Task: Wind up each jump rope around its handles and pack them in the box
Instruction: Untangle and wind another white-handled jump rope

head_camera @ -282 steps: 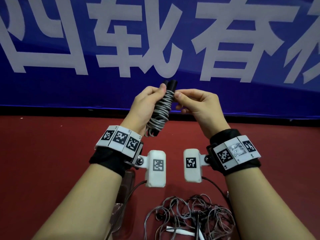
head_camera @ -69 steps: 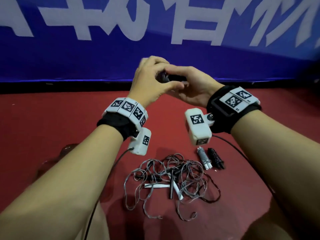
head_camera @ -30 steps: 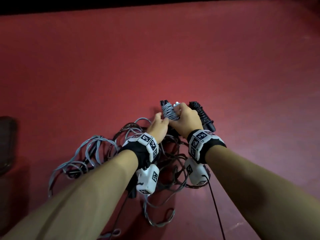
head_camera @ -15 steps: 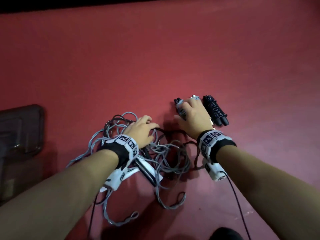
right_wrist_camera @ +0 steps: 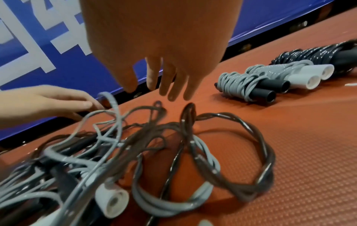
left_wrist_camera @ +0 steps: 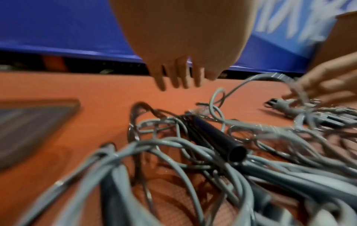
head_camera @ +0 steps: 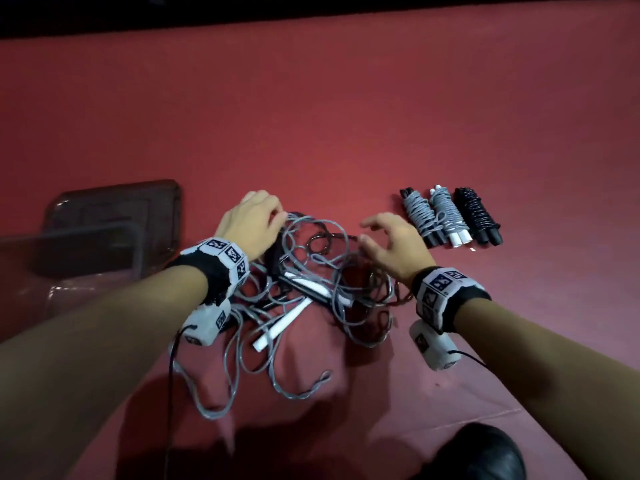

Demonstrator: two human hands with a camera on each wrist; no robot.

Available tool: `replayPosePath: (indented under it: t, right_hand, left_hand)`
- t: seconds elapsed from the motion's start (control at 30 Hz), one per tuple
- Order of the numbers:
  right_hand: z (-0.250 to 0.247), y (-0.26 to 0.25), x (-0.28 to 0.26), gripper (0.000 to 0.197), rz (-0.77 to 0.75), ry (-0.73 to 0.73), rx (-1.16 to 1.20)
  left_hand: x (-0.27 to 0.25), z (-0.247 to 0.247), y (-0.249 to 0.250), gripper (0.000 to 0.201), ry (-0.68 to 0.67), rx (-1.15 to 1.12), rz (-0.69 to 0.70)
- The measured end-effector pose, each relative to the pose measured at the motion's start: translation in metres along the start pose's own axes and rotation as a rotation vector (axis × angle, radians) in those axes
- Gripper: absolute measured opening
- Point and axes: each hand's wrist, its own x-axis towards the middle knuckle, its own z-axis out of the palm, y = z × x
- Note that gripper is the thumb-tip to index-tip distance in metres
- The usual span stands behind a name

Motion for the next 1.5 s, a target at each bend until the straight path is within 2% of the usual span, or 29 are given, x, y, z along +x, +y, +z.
replayPosePath:
  t: [0.07, 0.1, 0.17, 0.23, 0.3, 0.37, 0.47, 0.6, 0.67, 0.73, 0.8, 0.93, 1.0, 1.07, 1.13, 1.2, 1.3, 1.33, 1.4, 1.5]
  right_hand:
    - [0.001, -0.017, -0.006, 0.015, -0.164, 0.016, -0.039]
    - [0.003, -0.032, -0.012, 0.013, -0.237, -0.038, -0.017]
    - [0.015, -0.054, -0.025, 0.012, -0.354, -0.236, -0.013]
    - [0.038, -0.063, -0.034, 0.013, -0.355, -0.46, -0.118]
    - [0.057, -0.063, -0.038, 0.022, -0.244, -0.566, -0.233]
    - [0.066, -0.062, -0.038, 0.034, -0.127, -0.532, -0.347]
    - [0.069, -0.059, -0.038, 0.049, -0.002, -0.48, -0.427]
    - [0.069, -0.06, -0.041, 0.052, 0.032, -0.509, -0.555]
    - [0.068, -0.063, -0.044, 0.05, 0.047, -0.548, -0.612]
    - [0.067, -0.067, -0.047, 0.05, 0.076, -0.625, -0.638]
    - [0.064, -0.065, -0.051, 0.057, 0.182, -0.698, -0.499]
    - [0.048, -0.063, -0.061, 0.076, 0.354, -0.577, -0.16]
    - [0.038, -0.063, -0.062, 0.067, 0.381, -0.561, -0.052]
    - [0.027, -0.065, -0.057, 0.054, 0.398, -0.53, 0.072]
    - [0.012, -0.071, -0.052, 0.055, 0.448, -0.445, 0.367]
    - [-0.004, -0.077, -0.048, 0.049, 0.478, -0.281, 0.696]
    - [-0.019, -0.085, -0.04, 0.033, 0.393, -0.121, 0.893]
    - [-0.02, -0.087, -0.037, 0.028, 0.365, -0.095, 0.926]
    - [-0.021, -0.091, -0.033, 0.019, 0.346, -0.079, 0.971]
    - [-0.012, -0.102, -0.035, 0.018, 0.424, -0.2, 0.982]
  left_hand:
    - [-0.012, -0.01, 0.009, 0.039, -0.077, -0.028, 0.005]
    - [-0.018, -0.012, 0.012, 0.046, -0.189, -0.095, -0.023]
    - [-0.033, -0.008, 0.017, 0.048, -0.474, -0.261, -0.109]
    - [-0.052, 0.006, 0.016, 0.034, -0.664, -0.24, -0.127]
    - [-0.071, 0.02, 0.011, 0.02, -0.645, -0.054, -0.09]
    - [-0.088, 0.029, 0.001, 0.022, -0.573, 0.019, -0.111]
    - [-0.106, 0.036, -0.005, 0.048, -0.542, 0.153, -0.082]
    - [-0.123, 0.041, 0.013, 0.076, -0.471, 0.608, 0.136]
    - [-0.129, 0.046, 0.022, 0.063, -0.423, 0.689, 0.221]
    - [-0.131, 0.05, 0.029, 0.048, -0.433, 0.697, 0.201]
    - [-0.13, 0.048, 0.036, 0.041, -0.503, 0.633, 0.088]
    - [-0.119, 0.027, 0.034, 0.029, -0.511, 0.322, -0.176]
    - [-0.116, 0.017, 0.029, 0.028, -0.474, 0.191, -0.276]
    - [-0.114, 0.005, 0.021, 0.029, -0.401, -0.038, -0.419]
    - [-0.109, -0.008, 0.009, 0.025, -0.303, -0.285, -0.544]
    - [-0.103, -0.029, -0.002, 0.031, -0.225, -0.418, -0.573]
    - [-0.099, -0.058, -0.016, 0.03, -0.068, -0.68, -0.688]
    - [-0.097, -0.064, -0.024, 0.03, -0.081, -0.741, -0.716]
    - [-0.094, -0.079, -0.035, 0.022, -0.21, -0.789, -0.7]
    - [-0.097, -0.095, -0.035, 0.026, -0.35, -0.752, -0.582]
